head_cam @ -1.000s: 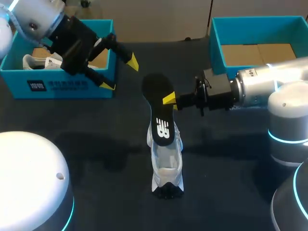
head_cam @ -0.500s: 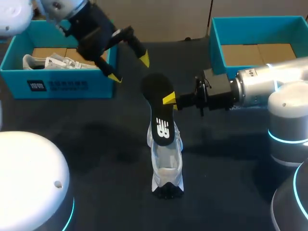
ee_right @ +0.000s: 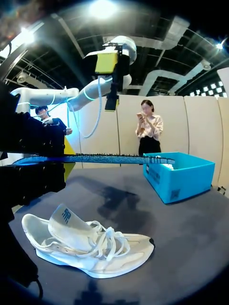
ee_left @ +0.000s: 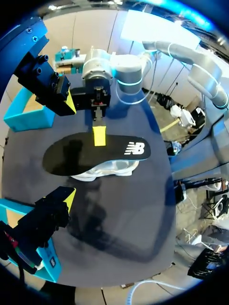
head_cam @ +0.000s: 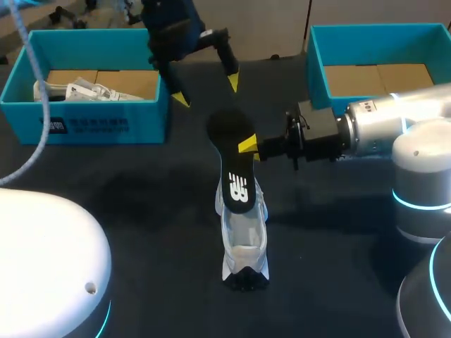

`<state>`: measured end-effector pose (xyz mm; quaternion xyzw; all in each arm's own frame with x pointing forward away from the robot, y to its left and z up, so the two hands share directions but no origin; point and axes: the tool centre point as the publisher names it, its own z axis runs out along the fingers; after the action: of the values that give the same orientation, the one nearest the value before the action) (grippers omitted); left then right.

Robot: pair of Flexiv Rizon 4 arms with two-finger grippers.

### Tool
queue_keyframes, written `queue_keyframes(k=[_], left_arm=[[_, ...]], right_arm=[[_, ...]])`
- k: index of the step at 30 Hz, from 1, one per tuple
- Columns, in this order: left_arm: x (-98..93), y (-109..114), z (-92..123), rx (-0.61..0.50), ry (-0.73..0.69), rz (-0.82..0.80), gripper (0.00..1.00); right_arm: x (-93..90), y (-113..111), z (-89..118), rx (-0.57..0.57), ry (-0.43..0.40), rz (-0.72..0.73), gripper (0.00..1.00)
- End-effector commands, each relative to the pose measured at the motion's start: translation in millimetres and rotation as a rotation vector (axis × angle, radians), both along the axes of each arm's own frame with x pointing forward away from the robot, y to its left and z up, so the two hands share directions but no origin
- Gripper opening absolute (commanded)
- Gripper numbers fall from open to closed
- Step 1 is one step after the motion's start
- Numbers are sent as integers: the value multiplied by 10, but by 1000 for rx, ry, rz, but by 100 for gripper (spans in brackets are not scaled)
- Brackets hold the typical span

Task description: Take the shoe out of the shoebox, open the shoe tongue, remove and reinsert the insole, then place the shoe into the shoebox

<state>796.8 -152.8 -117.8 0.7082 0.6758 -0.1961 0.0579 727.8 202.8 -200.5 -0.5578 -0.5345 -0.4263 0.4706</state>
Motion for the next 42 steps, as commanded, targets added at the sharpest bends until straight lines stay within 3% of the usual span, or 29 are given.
queue_keyframes(k=[1,26,36,42], left_arm=[[24,-56,27,139,-12,-29,100],[129,-229,-42,225,-33,-39,100],[88,-347,-85,193,-34,-41,100],[17,-261,-8,119,-47,-35,100]], right_arm=[[-7,14,-7,-1,-1,-2,0],[-7,14,-7,-1,-1,-2,0],[-7,14,-7,-1,-1,-2,0],[-7,14,-7,-1,-1,-2,0]])
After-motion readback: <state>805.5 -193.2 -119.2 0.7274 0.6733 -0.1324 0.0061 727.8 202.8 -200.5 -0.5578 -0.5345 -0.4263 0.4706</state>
